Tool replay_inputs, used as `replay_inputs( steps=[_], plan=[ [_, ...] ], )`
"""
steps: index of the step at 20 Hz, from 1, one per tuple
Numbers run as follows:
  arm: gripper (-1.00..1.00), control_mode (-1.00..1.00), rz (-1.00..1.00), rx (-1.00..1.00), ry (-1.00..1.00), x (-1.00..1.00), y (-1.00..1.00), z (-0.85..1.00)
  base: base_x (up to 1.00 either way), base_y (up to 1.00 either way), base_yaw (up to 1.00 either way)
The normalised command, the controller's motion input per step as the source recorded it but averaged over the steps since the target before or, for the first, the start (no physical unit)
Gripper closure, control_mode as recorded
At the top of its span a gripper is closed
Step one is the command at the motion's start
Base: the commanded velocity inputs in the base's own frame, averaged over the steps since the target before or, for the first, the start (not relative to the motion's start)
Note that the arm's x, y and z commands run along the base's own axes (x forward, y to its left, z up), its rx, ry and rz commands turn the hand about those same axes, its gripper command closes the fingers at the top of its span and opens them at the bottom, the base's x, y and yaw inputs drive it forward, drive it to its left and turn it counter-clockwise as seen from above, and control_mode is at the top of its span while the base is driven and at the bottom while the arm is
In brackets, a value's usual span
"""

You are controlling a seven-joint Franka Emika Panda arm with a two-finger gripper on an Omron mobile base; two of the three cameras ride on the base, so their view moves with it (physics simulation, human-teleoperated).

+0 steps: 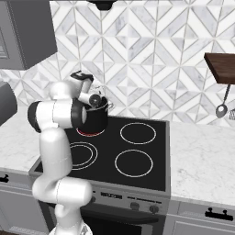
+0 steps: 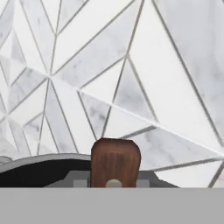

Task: Put the eggplant and squash in the pot. Retrieve the spatula and lightly stir the vegetables in the pot.

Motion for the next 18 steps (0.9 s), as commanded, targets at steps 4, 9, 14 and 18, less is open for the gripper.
replay_inputs(
  steps=[4, 9, 14, 18],
  plan=[
    [1.0, -1.0, -0.01, -0.16, 0.13, 0.0, 0.0, 0.37, 0.0, 0.0, 0.0],
    [1.0, -1.0, 0.0, -0.02, 0.11, 0.0, 0.0, 0.54, 0.0, 0.0, 0.0],
    [1.0, -1.0, 0.0, 0.03, 0.01, 0.06, 0.0, 0.81, 0.0, 0.0, 0.0],
    [1.0, -1.0, 0.0, 0.05, 0.0, 0.01, -0.06, 0.35, 0.0, 0.0, 0.0]
  ],
)
